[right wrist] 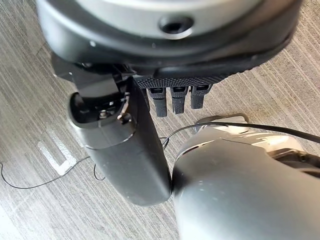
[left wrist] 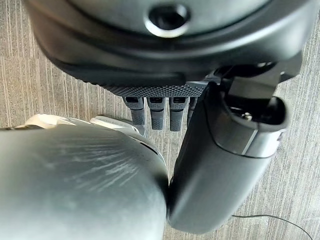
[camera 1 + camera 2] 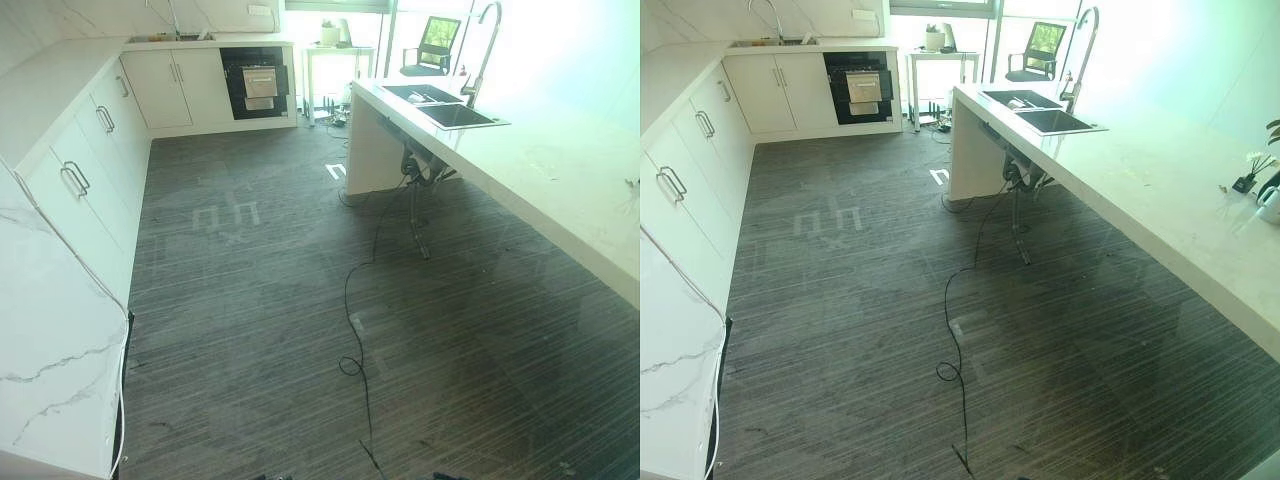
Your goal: Place the dishes in the dishwasher.
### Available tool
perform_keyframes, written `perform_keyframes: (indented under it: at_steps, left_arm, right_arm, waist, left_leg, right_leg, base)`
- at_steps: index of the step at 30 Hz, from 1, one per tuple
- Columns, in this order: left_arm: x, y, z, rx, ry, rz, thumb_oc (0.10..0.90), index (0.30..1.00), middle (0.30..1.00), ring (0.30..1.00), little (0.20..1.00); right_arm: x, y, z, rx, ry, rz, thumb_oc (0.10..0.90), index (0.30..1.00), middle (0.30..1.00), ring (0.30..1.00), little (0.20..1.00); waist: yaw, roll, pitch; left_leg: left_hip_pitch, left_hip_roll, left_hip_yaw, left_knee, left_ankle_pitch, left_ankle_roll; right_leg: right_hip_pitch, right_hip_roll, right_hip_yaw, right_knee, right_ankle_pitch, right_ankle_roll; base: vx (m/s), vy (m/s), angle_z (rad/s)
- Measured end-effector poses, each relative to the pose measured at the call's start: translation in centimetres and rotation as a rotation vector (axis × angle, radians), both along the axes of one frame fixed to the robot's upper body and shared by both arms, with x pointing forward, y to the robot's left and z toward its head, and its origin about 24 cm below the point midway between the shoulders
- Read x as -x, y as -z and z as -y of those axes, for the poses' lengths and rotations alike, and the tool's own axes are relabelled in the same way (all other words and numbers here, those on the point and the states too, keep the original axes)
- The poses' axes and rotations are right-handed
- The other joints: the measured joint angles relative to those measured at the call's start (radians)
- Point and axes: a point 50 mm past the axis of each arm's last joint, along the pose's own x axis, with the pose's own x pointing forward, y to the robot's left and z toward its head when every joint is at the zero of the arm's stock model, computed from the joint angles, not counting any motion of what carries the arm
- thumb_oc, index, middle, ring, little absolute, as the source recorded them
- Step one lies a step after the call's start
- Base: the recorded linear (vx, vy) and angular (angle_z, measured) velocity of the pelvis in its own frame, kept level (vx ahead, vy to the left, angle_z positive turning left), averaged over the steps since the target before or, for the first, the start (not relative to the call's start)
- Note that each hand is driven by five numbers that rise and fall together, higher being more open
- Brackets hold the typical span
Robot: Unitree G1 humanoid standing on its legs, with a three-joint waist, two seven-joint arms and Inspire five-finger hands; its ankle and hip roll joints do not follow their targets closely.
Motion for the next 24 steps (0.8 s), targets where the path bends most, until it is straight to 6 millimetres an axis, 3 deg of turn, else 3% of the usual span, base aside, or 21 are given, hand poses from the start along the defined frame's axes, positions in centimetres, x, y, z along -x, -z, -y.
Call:
perform_keyframes:
  at_steps: [18,24]
  left_arm:
    - [0.26,0.03,-0.04,-0.001,-0.007,0.010,0.800,0.900,0.900,0.900,0.900]
    - [0.52,0.11,0.10,-0.004,-0.039,0.002,0.800,0.900,0.900,0.900,0.900]
  right_arm:
    - [0.03,0.01,0.00,-0.001,0.002,-0.003,0.800,0.900,0.900,0.900,0.900]
    - [-0.12,-0.03,0.05,0.003,0.001,0.008,0.800,0.900,0.900,0.900,0.900]
  waist:
    - [-0.001,0.001,-0.003]
    - [-0.019,0.012,-0.003]
  left_leg:
    - [-0.003,0.000,-0.003,0.002,0.000,0.000]
    - [-0.006,0.000,-0.007,0.003,0.000,-0.002]
  right_leg:
    - [0.000,0.000,-0.002,0.000,0.000,0.000]
    - [0.000,0.000,-0.004,0.000,0.000,0.000]
  base:
    - [0.00,0.000,0.00]
    - [0.02,-0.049,0.01]
